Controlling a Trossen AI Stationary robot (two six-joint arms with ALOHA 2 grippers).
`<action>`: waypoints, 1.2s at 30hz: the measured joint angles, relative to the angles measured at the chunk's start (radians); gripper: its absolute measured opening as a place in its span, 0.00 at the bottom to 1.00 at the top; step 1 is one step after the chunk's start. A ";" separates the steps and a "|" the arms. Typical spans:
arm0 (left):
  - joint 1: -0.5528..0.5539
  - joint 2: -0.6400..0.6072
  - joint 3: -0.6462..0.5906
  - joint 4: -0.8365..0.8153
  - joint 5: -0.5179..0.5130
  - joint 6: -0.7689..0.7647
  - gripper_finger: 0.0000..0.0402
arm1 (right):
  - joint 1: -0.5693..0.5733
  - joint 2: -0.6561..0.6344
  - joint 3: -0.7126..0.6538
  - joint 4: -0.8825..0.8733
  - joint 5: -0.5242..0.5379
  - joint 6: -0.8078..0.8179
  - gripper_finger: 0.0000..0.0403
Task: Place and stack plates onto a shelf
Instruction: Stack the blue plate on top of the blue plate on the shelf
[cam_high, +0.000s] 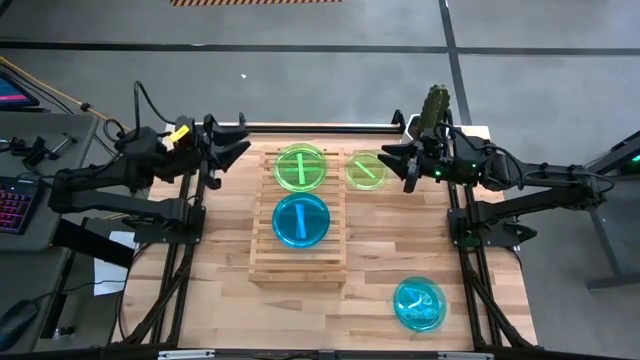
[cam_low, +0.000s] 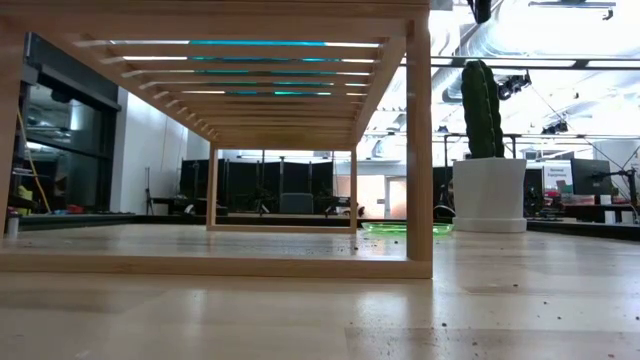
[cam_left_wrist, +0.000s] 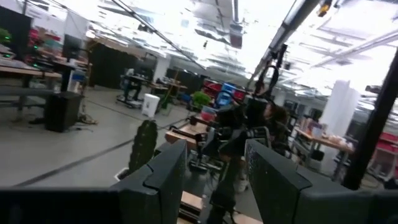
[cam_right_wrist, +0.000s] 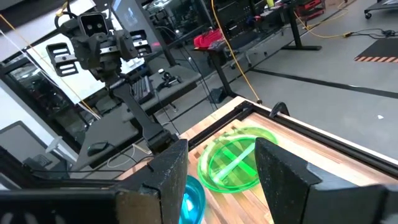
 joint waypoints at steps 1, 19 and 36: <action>0.000 0.001 0.000 0.000 0.002 0.000 0.38 | 0.000 0.000 0.000 0.000 -0.001 0.000 0.42; -0.001 0.000 0.000 -0.050 0.005 -0.036 0.38 | 0.031 0.006 0.001 -0.146 -0.432 0.216 0.42; 0.000 0.000 0.000 -0.051 0.005 -0.027 0.38 | 0.625 0.104 -0.052 -0.987 -0.323 0.867 0.42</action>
